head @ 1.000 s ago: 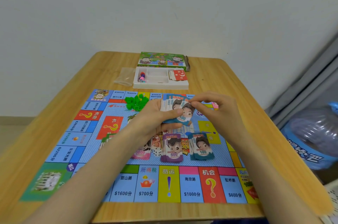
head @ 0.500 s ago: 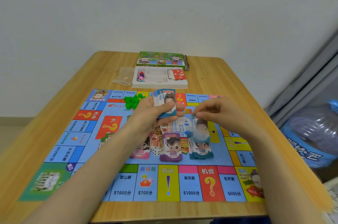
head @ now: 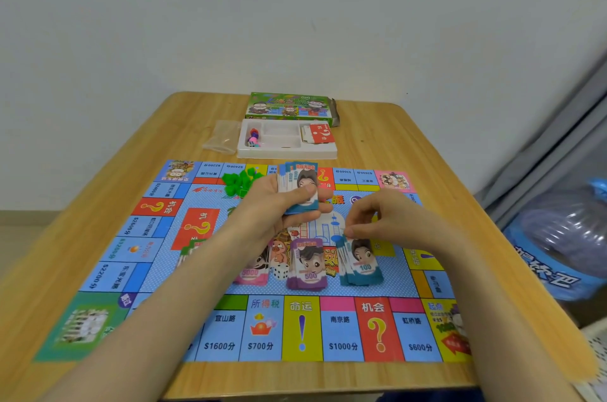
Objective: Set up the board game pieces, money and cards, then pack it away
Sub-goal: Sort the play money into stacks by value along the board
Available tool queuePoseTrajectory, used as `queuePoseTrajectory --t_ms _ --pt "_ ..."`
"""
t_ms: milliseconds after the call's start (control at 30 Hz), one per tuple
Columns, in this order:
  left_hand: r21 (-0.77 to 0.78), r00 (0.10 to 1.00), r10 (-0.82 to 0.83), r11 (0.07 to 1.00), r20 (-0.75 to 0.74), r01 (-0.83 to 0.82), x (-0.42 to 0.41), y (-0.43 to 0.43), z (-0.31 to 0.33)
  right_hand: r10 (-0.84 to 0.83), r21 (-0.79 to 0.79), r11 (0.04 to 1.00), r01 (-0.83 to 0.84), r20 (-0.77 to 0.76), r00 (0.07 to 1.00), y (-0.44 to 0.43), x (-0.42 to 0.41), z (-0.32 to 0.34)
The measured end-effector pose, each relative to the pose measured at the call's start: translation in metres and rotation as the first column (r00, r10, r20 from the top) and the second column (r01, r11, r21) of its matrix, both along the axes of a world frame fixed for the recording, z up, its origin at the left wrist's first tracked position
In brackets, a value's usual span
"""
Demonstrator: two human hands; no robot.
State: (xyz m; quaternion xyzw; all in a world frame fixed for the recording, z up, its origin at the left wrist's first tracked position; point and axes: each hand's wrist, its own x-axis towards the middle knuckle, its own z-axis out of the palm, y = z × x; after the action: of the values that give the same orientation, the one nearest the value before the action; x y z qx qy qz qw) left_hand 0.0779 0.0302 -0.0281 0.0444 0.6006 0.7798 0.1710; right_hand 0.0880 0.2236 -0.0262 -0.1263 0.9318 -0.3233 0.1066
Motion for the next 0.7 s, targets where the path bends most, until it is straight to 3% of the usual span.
queuePoseTrajectory --t_ms 300,400,533,700 --pt "-0.021 0.999 -0.038 0.999 0.003 0.038 0.001 0.000 0.001 -0.030 0.023 0.999 0.031 -0.057 0.998 -0.001 -0.001 -0.003" --pt "-0.028 0.999 -0.051 0.998 0.010 0.052 0.003 0.001 0.000 -0.153 -0.162 0.980 0.118 -0.220 0.964 -0.004 -0.001 0.000" --pt "-0.065 0.996 -0.092 0.994 0.014 0.093 0.005 0.002 0.001 -0.228 -0.482 0.870 0.102 -0.209 0.951 -0.012 0.004 0.007" --pt "-0.127 0.979 -0.204 0.971 0.000 0.202 0.008 0.004 0.003 -0.176 -0.566 0.824 0.027 -0.210 0.962 -0.021 0.006 0.005"
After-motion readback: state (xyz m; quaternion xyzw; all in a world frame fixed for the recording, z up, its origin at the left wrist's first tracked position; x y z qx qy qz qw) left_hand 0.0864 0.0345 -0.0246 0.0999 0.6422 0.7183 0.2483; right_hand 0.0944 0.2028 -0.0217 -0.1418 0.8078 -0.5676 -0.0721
